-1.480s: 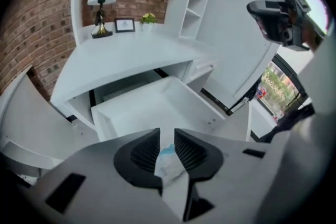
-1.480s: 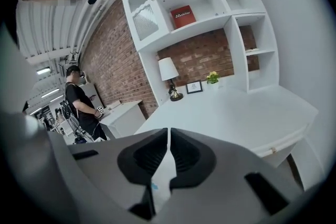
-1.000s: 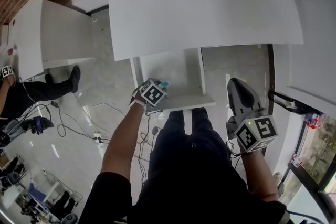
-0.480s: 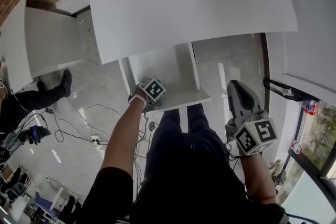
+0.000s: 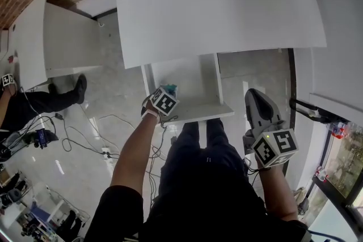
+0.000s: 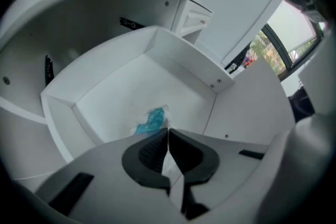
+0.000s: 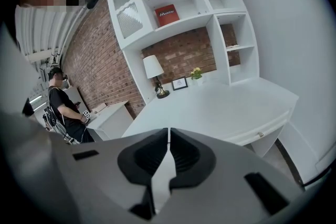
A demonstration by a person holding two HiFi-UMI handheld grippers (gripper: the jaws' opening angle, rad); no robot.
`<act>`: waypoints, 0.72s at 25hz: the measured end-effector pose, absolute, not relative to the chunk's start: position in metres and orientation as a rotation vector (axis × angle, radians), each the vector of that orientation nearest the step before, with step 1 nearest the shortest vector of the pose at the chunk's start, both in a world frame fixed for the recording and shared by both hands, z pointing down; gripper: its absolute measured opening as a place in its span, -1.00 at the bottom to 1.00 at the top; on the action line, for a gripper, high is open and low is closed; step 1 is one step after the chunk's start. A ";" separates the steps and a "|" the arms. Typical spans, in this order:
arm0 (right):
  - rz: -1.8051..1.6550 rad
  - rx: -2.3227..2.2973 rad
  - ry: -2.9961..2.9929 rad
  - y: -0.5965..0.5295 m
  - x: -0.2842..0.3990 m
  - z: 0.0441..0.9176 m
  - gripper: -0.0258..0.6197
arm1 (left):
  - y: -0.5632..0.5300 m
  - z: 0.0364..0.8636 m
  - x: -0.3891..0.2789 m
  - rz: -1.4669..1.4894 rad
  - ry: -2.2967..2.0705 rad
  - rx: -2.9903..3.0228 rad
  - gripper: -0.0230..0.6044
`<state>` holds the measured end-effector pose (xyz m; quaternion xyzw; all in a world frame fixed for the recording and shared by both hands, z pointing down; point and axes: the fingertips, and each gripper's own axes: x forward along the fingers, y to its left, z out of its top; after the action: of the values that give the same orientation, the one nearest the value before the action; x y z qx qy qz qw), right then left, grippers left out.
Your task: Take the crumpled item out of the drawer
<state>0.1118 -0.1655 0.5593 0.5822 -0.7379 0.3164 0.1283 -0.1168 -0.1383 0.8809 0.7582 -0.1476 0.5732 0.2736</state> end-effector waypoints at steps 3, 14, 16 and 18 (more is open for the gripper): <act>0.898 1.668 -2.183 -0.170 0.105 0.550 -0.88 | -0.149 0.856 -0.121 1.434 -0.498 2.057 -0.87; 0.812 1.625 -2.262 -0.170 0.099 0.518 -0.92 | -0.165 0.760 -0.122 1.221 -0.774 2.194 -0.88; 0.796 1.611 -2.286 -0.169 0.099 0.512 -0.92 | -0.172 0.733 -0.117 1.164 -0.838 2.239 -0.88; 0.780 1.599 -2.321 -0.170 0.097 0.503 -0.92 | -0.179 0.705 -0.111 1.102 -0.898 2.286 -0.87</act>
<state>0.0968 -0.1699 0.5033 0.5435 -0.7890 0.2651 0.1085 -0.1109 -0.1795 0.7050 0.8279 -0.3252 0.3990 0.2228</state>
